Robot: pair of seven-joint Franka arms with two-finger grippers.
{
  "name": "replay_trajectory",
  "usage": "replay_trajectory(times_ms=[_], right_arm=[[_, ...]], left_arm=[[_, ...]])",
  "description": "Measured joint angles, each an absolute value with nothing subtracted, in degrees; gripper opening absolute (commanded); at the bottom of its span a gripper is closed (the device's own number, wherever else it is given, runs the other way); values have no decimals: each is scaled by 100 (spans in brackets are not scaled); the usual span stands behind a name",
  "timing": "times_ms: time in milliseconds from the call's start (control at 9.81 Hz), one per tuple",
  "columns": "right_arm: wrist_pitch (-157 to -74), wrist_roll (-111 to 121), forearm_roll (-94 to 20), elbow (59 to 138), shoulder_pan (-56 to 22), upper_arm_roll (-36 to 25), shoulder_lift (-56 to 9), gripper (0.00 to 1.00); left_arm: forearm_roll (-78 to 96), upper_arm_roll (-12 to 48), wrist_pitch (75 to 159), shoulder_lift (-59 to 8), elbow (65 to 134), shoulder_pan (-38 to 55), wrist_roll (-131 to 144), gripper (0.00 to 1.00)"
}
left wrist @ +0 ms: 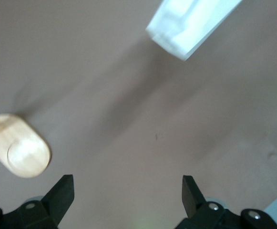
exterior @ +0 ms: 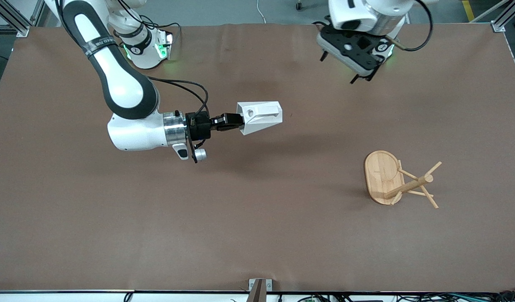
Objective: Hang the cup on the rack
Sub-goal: 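Lift the cup with the right gripper while the left gripper approaches, then grasp the cup's open end with the left gripper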
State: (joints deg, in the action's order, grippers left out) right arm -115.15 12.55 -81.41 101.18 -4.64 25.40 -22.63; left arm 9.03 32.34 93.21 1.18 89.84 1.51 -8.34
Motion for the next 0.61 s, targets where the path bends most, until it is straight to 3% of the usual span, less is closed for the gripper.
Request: replay_trajectory(times_ms=[408, 611], right_arm=[[-11656, 1255, -8149, 10144, -478, 2668, -2278, 1], [-11656, 1255, -8153, 10152, -479, 2677, -2280, 1]], left_arm=[[904, 3424, 9569, -1102, 7983, 477, -1238, 100], [933, 3421, 9705, -1521, 7795, 458, -1849, 100]])
